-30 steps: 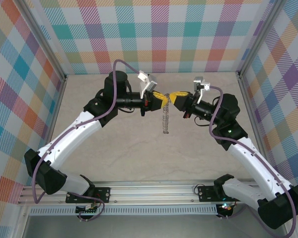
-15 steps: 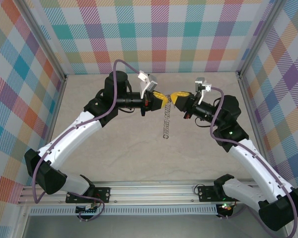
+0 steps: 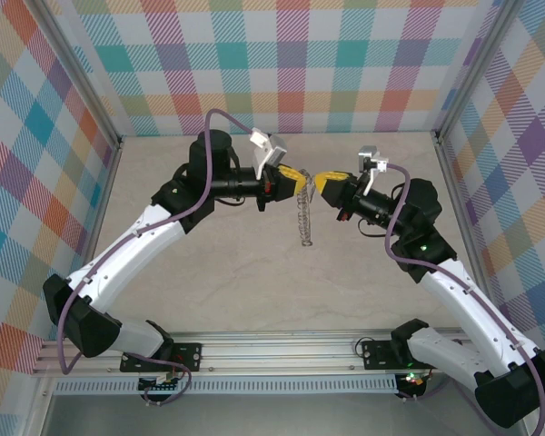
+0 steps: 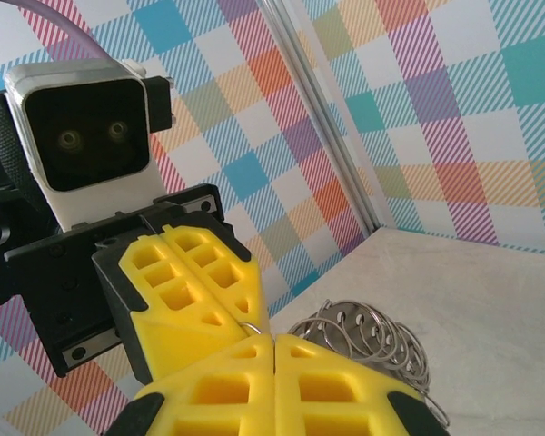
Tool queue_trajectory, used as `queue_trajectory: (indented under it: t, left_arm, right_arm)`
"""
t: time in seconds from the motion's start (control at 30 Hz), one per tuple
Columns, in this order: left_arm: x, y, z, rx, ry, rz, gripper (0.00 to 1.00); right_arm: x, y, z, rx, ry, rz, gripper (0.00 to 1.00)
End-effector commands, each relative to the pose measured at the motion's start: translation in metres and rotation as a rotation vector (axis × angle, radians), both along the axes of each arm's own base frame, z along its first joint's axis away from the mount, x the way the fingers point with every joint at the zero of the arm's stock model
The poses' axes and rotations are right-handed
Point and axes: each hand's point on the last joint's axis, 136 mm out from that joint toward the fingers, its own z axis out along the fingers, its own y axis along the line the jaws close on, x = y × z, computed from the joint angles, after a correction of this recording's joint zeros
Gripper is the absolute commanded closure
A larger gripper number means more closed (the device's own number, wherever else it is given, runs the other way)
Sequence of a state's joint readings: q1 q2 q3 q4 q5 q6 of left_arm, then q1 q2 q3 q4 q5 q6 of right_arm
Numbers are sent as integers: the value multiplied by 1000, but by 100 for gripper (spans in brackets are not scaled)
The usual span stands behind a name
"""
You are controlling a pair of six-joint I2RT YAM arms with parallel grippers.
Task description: Put the keys on the keyring
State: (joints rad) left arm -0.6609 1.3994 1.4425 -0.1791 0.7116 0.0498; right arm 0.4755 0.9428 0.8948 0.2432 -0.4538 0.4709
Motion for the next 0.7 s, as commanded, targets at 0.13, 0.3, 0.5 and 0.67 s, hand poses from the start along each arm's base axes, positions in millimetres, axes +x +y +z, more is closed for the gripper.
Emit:
queue_trajectory:
  t: [0.13, 0.3, 0.5, 0.67]
  left_arm:
    - [-13, 4, 33, -79, -105, -4, 100]
    - [-12, 4, 32, -81, -102, -1, 100]
    - [-13, 3, 31, -79, -97, -9, 100]
    - [-14, 1, 29, -72, -87, -27, 100]
  right_arm:
    - [-7, 1, -12, -6, 18, 24, 100]
    - [-14, 4, -15, 6, 22, 64, 100]
    - [-22, 2, -3, 41, -6, 83, 100]
    - [-25, -1, 12, 67, -51, 77, 100]
